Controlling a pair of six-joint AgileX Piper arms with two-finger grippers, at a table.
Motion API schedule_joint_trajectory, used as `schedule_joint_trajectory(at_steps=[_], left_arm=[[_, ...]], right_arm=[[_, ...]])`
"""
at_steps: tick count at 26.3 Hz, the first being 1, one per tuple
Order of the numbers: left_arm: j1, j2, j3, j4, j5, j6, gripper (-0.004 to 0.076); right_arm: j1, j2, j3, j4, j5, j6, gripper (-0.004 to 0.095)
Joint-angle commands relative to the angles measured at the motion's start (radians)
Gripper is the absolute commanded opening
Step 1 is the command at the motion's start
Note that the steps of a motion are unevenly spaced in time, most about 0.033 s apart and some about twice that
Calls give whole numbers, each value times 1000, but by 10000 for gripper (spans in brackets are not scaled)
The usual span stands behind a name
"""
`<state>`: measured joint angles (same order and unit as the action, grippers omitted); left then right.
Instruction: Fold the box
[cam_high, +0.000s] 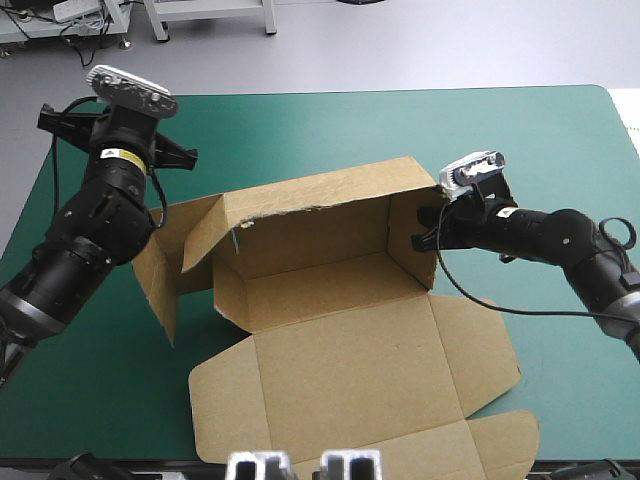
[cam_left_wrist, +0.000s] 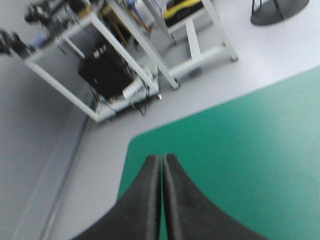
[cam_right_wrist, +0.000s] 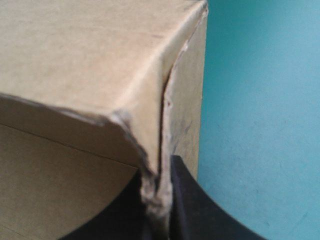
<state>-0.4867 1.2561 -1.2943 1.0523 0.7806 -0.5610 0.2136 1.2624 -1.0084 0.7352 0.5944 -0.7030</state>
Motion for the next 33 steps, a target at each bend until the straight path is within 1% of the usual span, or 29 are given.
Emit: schedule_joint_trajectory(at_steps=[1,3,5,7,10,12,15,20,21,24,25,26,27,28,29,30,33], left_arm=[[136,-28,-33,-237,-46,136,1],[218,-28,-33,-406,-41,216,1],[284,-28,-33,-552,-12,296,1],[351,-28,-33,-715,45,401,1],[430,-28,-33,-887,138,538,0],[461,-28,-33,-942,169,579,0],[471,-28,-33,-958,193,589,0],[471,-28,-33,-958,199,603,0],[471,-26,-33,-958,199,603,0],[471,-26,-33,-956,199,607,0],[471,-25,-33,-956,199,627,0],[471,-25,-33,-956,199,629,0],[471,-25,-33,-956,199,637,0],[471,-25,-33,-956,199,640,0],[471,-20,-33,-956,202,640,0],[471,-16,-33,-954,206,640,0],[471,6,-33,-952,236,652,0]], right_arm=[[3,14,-135,-211,130,258,-3],[3,60,-187,-263,219,302,-4],[3,111,-237,-270,299,313,-4],[3,175,-290,-270,354,317,-4],[3,269,-366,-271,403,317,-3],[3,334,-409,-283,420,317,-4],[3,416,-466,-323,430,317,-4],[3,500,-516,-363,417,274,4],[3,505,-518,-372,411,275,23],[3,507,-518,-409,374,276,120],[3,505,-527,-423,364,276,212],[3,505,-536,-431,364,276,249],[3,505,-560,-443,372,276,314],[3,505,-592,-446,384,276,354],[3,505,-634,-451,412,276,378],[3,505,-683,-466,437,280,378],[3,505,-861,-530,590,349,378]])
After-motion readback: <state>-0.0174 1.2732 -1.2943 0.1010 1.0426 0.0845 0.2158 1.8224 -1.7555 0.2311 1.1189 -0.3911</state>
